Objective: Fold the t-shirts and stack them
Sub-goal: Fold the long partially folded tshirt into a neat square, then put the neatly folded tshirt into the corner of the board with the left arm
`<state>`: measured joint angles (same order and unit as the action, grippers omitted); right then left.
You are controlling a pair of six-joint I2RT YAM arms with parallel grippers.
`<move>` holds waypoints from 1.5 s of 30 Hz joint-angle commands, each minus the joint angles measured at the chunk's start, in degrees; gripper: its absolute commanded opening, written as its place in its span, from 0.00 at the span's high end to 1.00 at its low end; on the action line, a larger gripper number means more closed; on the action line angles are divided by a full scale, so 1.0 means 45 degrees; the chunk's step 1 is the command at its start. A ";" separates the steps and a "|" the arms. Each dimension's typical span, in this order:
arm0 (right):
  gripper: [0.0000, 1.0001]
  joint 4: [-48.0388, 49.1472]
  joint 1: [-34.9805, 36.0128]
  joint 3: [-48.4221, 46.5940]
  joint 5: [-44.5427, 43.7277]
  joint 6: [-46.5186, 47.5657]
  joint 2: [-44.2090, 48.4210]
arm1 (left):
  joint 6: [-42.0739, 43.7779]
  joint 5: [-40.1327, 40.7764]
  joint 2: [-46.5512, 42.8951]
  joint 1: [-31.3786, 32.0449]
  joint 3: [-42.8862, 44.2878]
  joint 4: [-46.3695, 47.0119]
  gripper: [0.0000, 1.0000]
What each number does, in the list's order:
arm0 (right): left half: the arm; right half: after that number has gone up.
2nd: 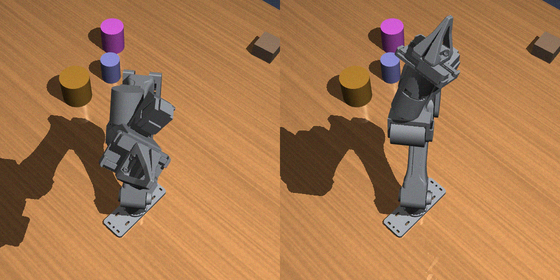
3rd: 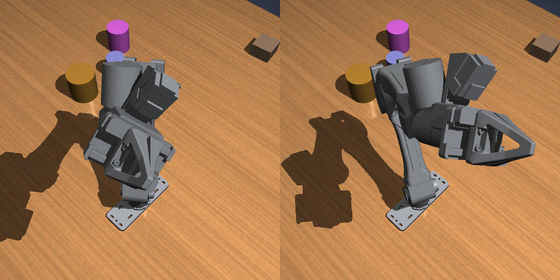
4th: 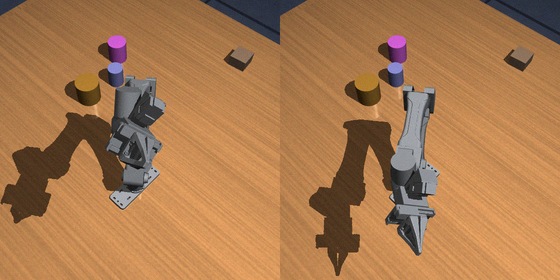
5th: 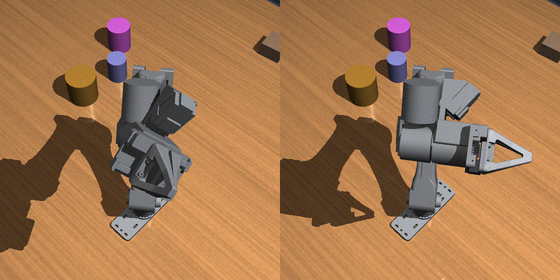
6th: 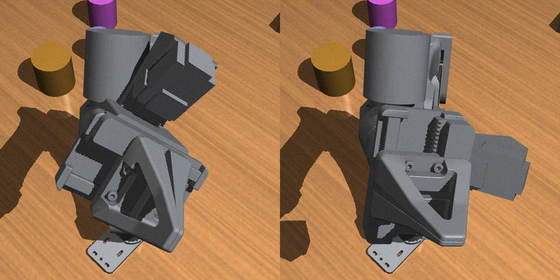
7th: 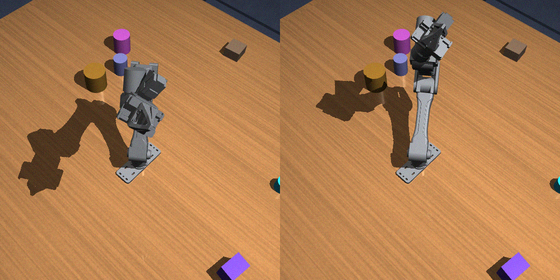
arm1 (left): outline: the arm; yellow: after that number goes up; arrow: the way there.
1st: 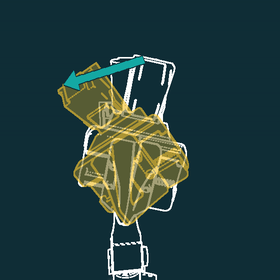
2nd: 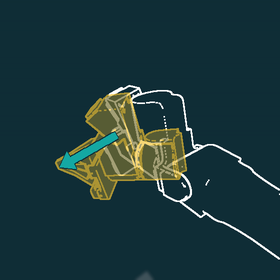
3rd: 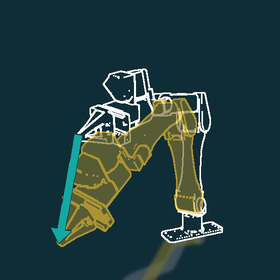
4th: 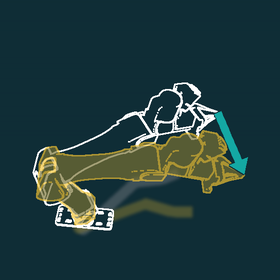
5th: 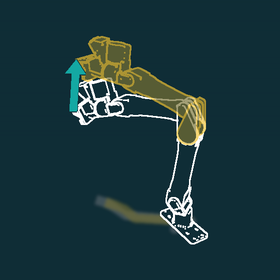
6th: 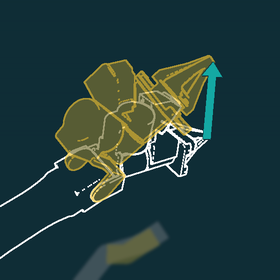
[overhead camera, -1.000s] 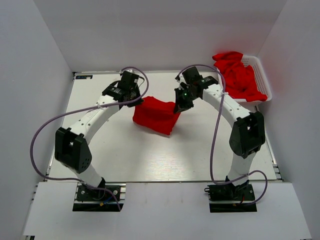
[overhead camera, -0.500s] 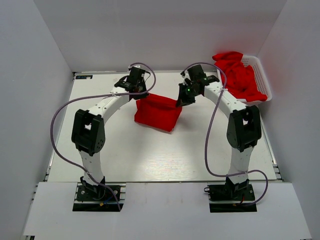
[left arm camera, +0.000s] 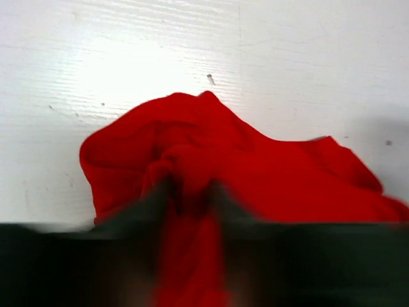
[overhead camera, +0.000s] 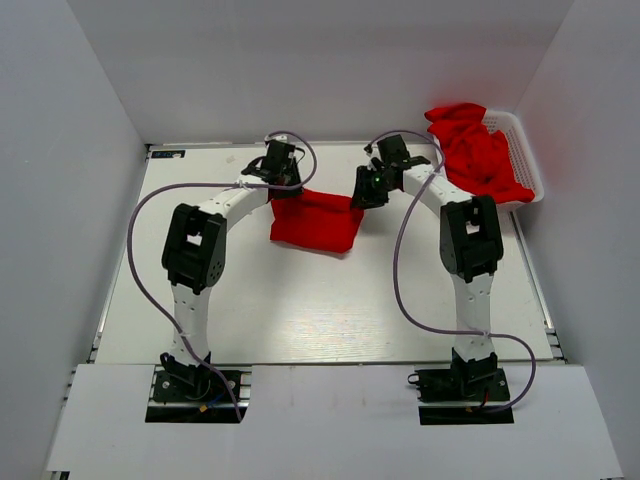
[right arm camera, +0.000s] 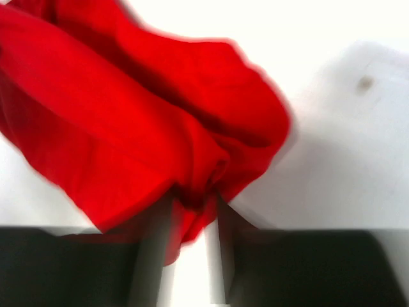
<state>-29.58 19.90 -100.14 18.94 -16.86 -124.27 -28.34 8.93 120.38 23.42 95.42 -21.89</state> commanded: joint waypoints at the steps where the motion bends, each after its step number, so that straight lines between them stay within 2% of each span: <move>1: 0.54 0.1514 -0.0438 -0.0930 0.0226 0.0310 -0.0334 | 0.0184 0.0283 -0.0208 -0.0322 0.0515 0.0763 0.18; 2: 0.10 0.1631 -0.0554 -0.1027 0.0418 0.0310 -0.0334 | 0.0184 0.0436 -0.0091 -0.0438 0.0863 0.0357 0.00; 7: 0.10 0.1828 -0.0497 -0.1030 0.1045 0.0896 0.0989 | 0.0164 0.0555 -0.1121 -0.0439 0.0596 0.0353 0.00; 14: 0.10 0.1478 -0.0379 0.1118 0.1260 0.1227 0.2575 | 0.1741 -0.0400 -0.2239 -0.0556 -0.0618 0.0413 0.00; 19: 0.10 0.2023 -0.0301 0.3305 0.1280 0.1072 0.4252 | 0.3580 -0.2233 -0.0643 -0.0556 0.0394 -0.1343 0.00; 22: 0.10 0.2141 -0.0340 0.4263 0.1124 0.1071 0.4974 | 0.3582 -0.1869 0.0122 -0.0556 0.0923 -0.1872 0.00; 29: 0.10 0.1848 -0.0379 0.4753 0.0420 0.1305 0.5505 | 0.3953 -0.2334 0.0691 -0.0556 0.0007 -0.0487 0.00; 32: 0.10 0.1867 -0.0340 0.4811 0.0343 0.1345 0.5623 | 0.3953 -0.2336 0.1003 -0.0556 0.0007 -0.0604 0.12; 35: 0.10 0.1750 -0.0399 0.4811 0.0187 0.1364 0.5681 | 0.3837 -0.2920 0.1003 -0.0556 -0.0421 -0.0372 0.24; 36: 0.10 0.1673 -0.0380 0.4850 0.0051 0.1326 0.5681 | 0.3836 -0.3308 0.1003 -0.0556 -0.0770 -0.0215 0.31; 41: 0.10 0.1593 -0.0418 0.5045 -0.0302 0.1344 0.6052 | 0.3720 -0.4248 0.1003 -0.0556 -0.1340 0.0079 0.49; 45: 0.10 0.1613 -0.0399 0.5299 -0.0595 0.1306 0.6598 | 0.3719 -0.3978 0.1121 -0.0672 -0.1128 -0.0249 0.80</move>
<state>-22.65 18.37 -76.71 17.69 -11.57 -98.43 -11.70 -7.05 125.47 20.60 91.35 -19.07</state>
